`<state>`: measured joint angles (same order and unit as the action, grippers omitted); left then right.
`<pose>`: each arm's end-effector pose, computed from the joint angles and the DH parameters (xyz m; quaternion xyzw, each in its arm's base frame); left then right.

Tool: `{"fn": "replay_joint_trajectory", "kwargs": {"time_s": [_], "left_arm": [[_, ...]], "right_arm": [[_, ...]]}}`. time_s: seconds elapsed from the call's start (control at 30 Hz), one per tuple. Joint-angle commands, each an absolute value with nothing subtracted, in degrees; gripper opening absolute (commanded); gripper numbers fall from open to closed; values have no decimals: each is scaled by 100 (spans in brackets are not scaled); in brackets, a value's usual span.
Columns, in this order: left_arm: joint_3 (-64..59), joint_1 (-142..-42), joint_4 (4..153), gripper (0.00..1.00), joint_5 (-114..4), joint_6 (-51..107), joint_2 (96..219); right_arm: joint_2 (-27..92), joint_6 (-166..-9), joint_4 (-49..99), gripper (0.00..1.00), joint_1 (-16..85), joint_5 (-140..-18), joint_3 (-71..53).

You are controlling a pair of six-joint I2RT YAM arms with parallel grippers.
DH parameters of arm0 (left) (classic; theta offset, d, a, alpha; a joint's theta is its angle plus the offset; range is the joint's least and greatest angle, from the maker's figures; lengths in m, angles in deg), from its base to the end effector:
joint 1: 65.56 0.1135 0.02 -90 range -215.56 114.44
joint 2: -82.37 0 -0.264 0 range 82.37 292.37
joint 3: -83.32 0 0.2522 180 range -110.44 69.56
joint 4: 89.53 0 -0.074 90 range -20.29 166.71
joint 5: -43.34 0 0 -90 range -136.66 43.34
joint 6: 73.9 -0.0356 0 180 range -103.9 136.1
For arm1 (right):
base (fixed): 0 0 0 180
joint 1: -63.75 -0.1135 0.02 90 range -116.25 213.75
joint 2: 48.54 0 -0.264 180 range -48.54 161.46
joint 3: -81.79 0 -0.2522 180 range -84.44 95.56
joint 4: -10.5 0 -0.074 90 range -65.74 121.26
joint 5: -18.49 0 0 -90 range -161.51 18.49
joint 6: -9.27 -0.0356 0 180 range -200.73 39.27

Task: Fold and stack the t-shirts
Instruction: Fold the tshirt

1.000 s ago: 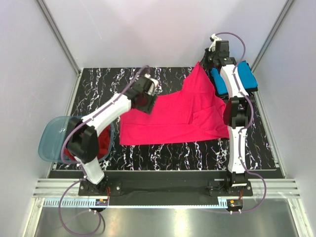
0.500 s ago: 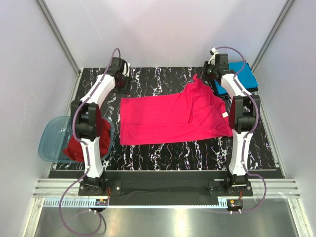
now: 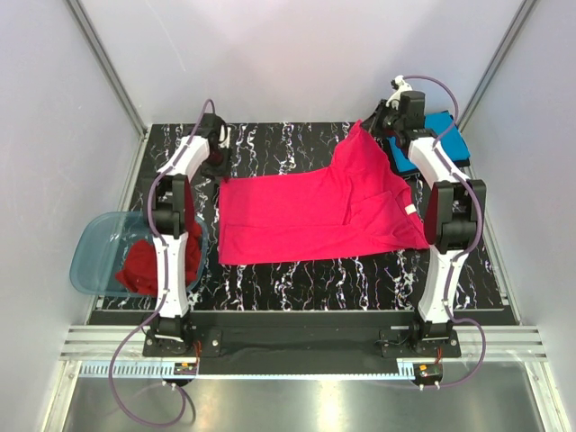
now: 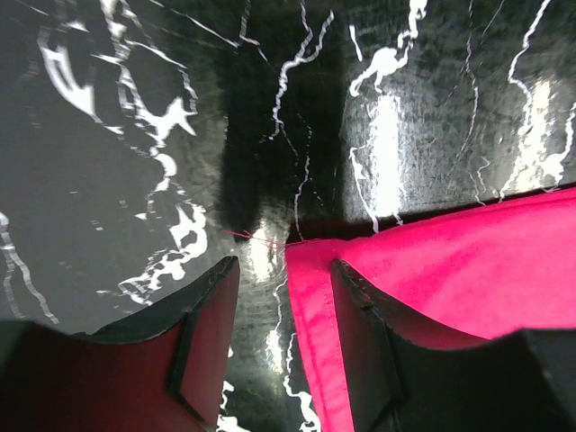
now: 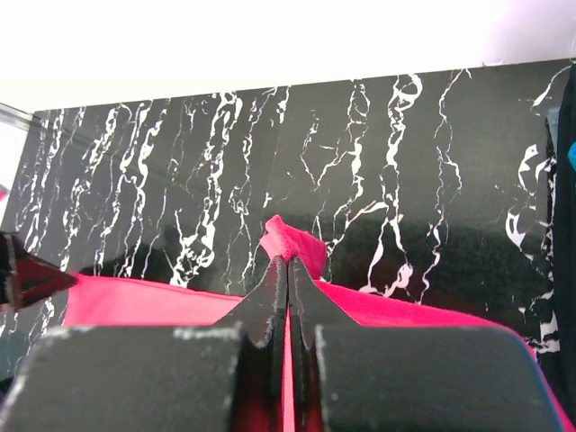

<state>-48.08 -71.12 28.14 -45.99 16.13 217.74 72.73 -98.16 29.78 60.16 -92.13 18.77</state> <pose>0.5012 -0.0484 0.1812 0.0460 0.9776 -0.0043 0.2054 0.5051 0.0443 0.2774 0.0018 0.8289 0.2455 0.5026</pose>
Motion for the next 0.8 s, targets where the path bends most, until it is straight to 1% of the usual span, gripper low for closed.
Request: {"fn": "replay_joint_trajectory", "kwargs": {"time_s": [0.0,0.17,0.23,0.27,0.3,0.33,0.37,0.5,0.77], "left_arm": [[-5128,-7127,2793,50,-4639,1583,21824],[-5208,-7101,2784,48,-4859,1539,21991],[-5243,-7110,2785,42,-4860,1548,22018],[-5252,-7101,2784,37,-4851,1566,22027],[-5286,-7110,2776,12,-4816,1583,22018],[-5313,-7110,2741,3,-4807,1592,22009],[-5365,-7101,2680,0,-4807,1592,22009],[-5209,-7101,2574,0,-4693,1750,21703],[-4813,-7101,2600,0,-4561,1882,21192]], "right_arm": [[6730,-9945,2479,0,6032,-9208,1602],[6616,-9971,2478,0,6041,-9251,1470],[6598,-9971,2285,0,6032,-9287,1435],[6607,-9971,2285,0,6032,-9261,1417],[6598,-9937,2294,0,6032,-9269,1391],[6590,-9910,2285,0,6032,-9243,1364],[6563,-9858,2294,0,6041,-9243,1303],[6335,-9524,2294,0,6050,-8699,1031],[5597,-9523,2303,0,6147,-8338,416]]}}
